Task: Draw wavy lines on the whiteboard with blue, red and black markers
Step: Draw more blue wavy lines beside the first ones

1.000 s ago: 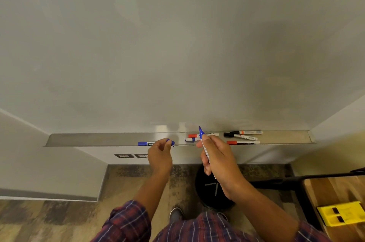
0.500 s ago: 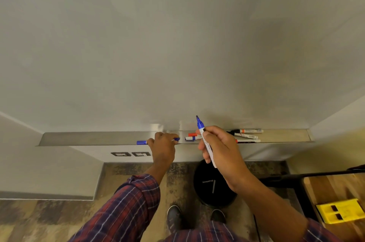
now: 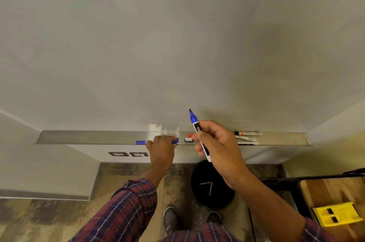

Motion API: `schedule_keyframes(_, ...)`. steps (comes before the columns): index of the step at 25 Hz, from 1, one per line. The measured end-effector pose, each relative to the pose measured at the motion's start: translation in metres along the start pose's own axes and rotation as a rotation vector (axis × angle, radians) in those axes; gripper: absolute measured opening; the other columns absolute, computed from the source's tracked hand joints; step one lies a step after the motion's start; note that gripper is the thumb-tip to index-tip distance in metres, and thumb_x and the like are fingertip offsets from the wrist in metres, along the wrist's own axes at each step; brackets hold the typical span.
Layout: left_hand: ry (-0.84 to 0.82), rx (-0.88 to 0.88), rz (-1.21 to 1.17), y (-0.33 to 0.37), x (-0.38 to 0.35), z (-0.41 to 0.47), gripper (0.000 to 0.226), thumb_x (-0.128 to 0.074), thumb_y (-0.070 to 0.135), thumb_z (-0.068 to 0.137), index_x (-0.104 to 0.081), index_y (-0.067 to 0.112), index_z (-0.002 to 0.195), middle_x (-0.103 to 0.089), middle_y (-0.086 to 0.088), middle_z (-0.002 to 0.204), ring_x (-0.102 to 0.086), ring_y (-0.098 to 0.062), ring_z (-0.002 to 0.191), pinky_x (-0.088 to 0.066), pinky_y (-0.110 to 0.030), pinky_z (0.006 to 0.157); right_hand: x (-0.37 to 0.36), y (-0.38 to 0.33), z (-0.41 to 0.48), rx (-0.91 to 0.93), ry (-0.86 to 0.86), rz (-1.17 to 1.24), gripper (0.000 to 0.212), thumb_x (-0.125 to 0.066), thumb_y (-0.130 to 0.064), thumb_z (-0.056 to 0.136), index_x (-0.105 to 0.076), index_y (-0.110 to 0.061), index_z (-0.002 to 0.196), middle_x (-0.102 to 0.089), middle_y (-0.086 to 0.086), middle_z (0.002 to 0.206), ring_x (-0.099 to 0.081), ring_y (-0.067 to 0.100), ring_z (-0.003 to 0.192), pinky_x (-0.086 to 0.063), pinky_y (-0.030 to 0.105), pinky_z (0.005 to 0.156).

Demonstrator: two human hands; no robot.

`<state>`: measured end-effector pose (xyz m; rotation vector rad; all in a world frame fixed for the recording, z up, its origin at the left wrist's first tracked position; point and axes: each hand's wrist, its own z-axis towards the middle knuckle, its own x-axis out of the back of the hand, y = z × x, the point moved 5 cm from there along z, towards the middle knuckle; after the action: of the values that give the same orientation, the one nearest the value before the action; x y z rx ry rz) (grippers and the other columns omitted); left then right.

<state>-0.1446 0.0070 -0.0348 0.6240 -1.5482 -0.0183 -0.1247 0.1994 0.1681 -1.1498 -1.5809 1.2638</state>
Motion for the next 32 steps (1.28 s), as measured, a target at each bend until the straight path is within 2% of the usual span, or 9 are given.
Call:
schedule_keyframes(3, 0.084, -0.031, -0.021, 0.0, 0.009, -0.01, 0.036, -0.065, 0.043, 0.102, -0.068, 0.026, 0.134, -0.069, 0.003, 0.137, -0.056, -0.021, 0.132, -0.032, -0.046, 0.108, -0.002, -0.006, 0.001, 0.056, 0.0, -0.008, 0.023, -0.06, -0.011, 0.103, -0.069, -0.023, 0.12, -0.075, 0.006, 0.092, -0.07, 0.016, 0.074, -0.061, 0.031, 0.071)
schedule_keyframes(7, 0.308, -0.185, -0.034, 0.02, 0.041, -0.023, 0.039, -0.063, 0.045, 0.096, -0.07, 0.018, 0.123, -0.072, -0.005, 0.127, -0.066, -0.03, 0.12, -0.046, -0.054, 0.099, -0.005, -0.024, 0.003, 0.184, -0.035, 0.082, 0.043, -0.064, -0.007, 0.1, -0.053, -0.025, 0.137, -0.071, 0.009, 0.103, -0.075, 0.029, 0.076, -0.064, 0.039, 0.072)
schedule_keyframes(9, 0.428, -0.254, -0.069, 0.035, 0.065, -0.032, 0.042, -0.055, 0.049, 0.096, -0.07, 0.017, 0.12, -0.072, -0.004, 0.122, -0.067, -0.029, 0.115, -0.048, -0.054, 0.096, -0.005, -0.038, 0.005, 0.248, -0.054, 0.111, 0.039, -0.065, -0.005, 0.1, -0.051, -0.024, 0.132, -0.072, 0.009, 0.102, -0.074, 0.033, 0.073, -0.064, 0.043, 0.072)
schedule_keyframes(12, 0.584, -0.342, -0.098, 0.057, 0.104, -0.038, 0.044, -0.053, 0.05, 0.097, -0.072, 0.016, 0.118, -0.071, -0.005, 0.124, -0.064, -0.028, 0.118, -0.042, -0.049, 0.098, -0.003, -0.064, 0.008, 0.367, -0.073, 0.109, 0.022, -0.062, -0.004, 0.101, -0.053, -0.018, 0.116, -0.073, 0.012, 0.1, -0.075, 0.032, 0.072, -0.065, 0.049, 0.072)
schedule_keyframes(15, 0.748, -0.5, -0.165, 0.083, 0.153, -0.039, 0.04, -0.055, 0.045, 0.1, -0.074, 0.013, 0.115, -0.072, -0.005, 0.122, -0.063, -0.027, 0.118, -0.036, -0.042, 0.099, 0.004, -0.095, 0.008, 0.532, -0.088, 0.032, 0.013, -0.058, -0.001, 0.102, -0.064, -0.012, 0.105, -0.075, 0.011, 0.088, -0.076, 0.029, 0.073, -0.065, 0.043, 0.076)
schedule_keyframes(20, 1.004, -0.704, -0.186, 0.131, 0.246, -0.036, 0.028, -0.065, 0.032, 0.097, -0.072, 0.012, 0.114, -0.072, -0.008, 0.119, -0.065, -0.029, 0.118, -0.037, -0.043, 0.098, 0.025, -0.162, 0.004, 0.859, -0.035, 0.001, 0.025, -0.051, 0.002, 0.104, -0.073, -0.005, 0.113, -0.073, 0.006, 0.093, -0.077, 0.029, 0.079, -0.064, 0.048, 0.079)
schedule_keyframes(26, 1.2, -0.78, -0.156, 0.197, 0.363, -0.029, 0.028, -0.07, 0.028, 0.094, -0.077, 0.008, 0.113, -0.071, -0.01, 0.123, -0.064, -0.031, 0.122, -0.036, -0.043, 0.098, 0.05, -0.239, 0.004, 0.989, -0.088, 0.046, 0.053, -0.036, 0.013, 0.092, -0.069, -0.011, 0.126, -0.067, 0.013, 0.117, -0.069, 0.038, 0.106, -0.061, 0.048, 0.088)
schedule_keyframes(29, 1.277, -0.814, -0.126, 0.224, 0.413, -0.023, 0.03, -0.07, 0.027, 0.093, -0.076, 0.008, 0.116, -0.07, -0.011, 0.126, -0.063, -0.033, 0.124, -0.038, -0.045, 0.098, 0.058, -0.275, -0.001, 1.104, -0.068, -0.014, 0.061, -0.043, 0.023, 0.092, -0.068, -0.019, 0.129, -0.067, 0.006, 0.119, -0.069, 0.034, 0.112, -0.061, 0.044, 0.088)
schedule_keyframes(32, 1.346, -0.838, -0.093, 0.248, 0.453, -0.019, 0.033, -0.073, 0.025, 0.092, -0.073, 0.009, 0.121, -0.068, -0.013, 0.132, -0.061, -0.034, 0.129, -0.039, -0.048, 0.101, 0.065, -0.309, -0.005, 1.2, -0.018, 0.005, 0.047, -0.062, 0.008, 0.092, -0.072, -0.026, 0.122, -0.069, -0.001, 0.111, -0.07, 0.032, 0.109, -0.062, 0.044, 0.086)
